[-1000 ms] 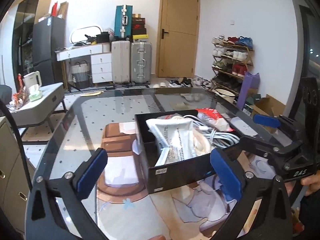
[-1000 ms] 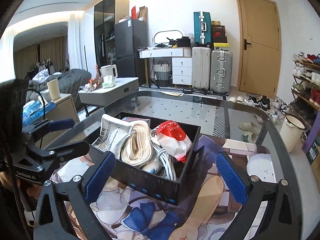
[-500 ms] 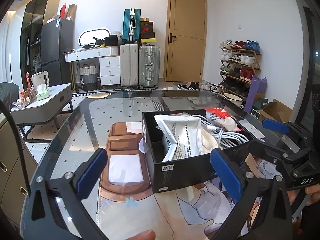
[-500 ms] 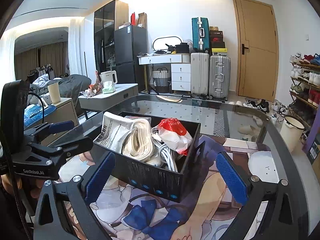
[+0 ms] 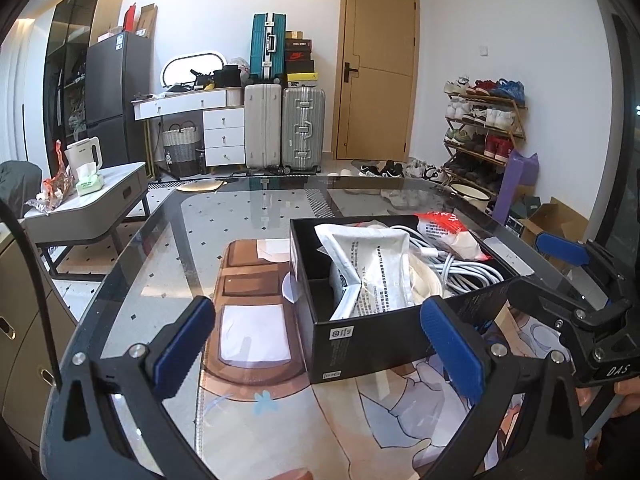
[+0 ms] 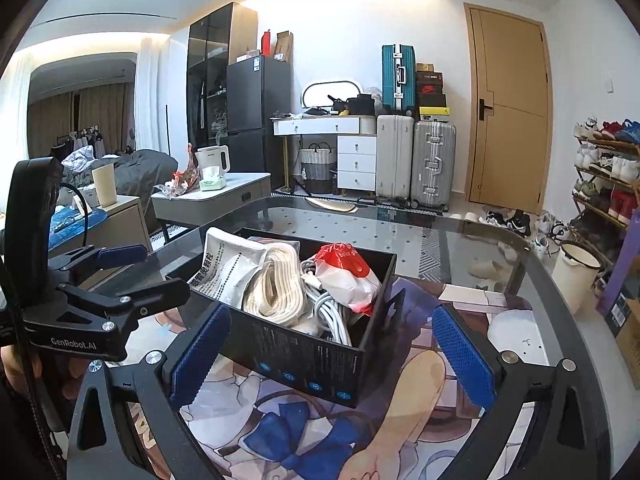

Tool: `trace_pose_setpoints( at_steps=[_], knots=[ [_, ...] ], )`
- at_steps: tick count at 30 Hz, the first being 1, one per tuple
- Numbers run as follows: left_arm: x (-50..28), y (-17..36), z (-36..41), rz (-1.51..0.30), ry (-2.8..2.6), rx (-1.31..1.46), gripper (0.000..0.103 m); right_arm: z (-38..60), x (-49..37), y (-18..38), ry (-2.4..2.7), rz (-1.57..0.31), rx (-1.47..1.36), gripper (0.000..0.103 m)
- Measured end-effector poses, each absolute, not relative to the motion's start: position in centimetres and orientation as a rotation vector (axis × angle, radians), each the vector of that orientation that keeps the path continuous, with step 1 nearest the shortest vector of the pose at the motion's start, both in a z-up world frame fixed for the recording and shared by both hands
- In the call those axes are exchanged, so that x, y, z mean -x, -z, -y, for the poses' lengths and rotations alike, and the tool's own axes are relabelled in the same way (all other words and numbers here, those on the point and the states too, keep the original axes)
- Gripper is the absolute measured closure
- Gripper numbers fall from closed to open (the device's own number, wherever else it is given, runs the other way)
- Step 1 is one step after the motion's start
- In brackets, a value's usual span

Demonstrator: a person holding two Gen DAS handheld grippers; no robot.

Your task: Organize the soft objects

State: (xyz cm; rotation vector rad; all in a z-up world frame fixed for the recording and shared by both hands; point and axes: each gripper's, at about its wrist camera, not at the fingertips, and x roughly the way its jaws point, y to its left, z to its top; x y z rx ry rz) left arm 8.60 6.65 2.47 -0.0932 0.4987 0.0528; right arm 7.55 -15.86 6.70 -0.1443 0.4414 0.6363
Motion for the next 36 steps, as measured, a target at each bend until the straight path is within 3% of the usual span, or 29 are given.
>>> trace_pose_setpoints(
  at_steps=[36],
  knots=[
    [-8.71, -1.94, -7.16, -0.508, -0.048, 0.127, 0.000, 15.96, -7.65, -6.78, -0.636, -0.443, 0.143, 0.001]
  ],
)
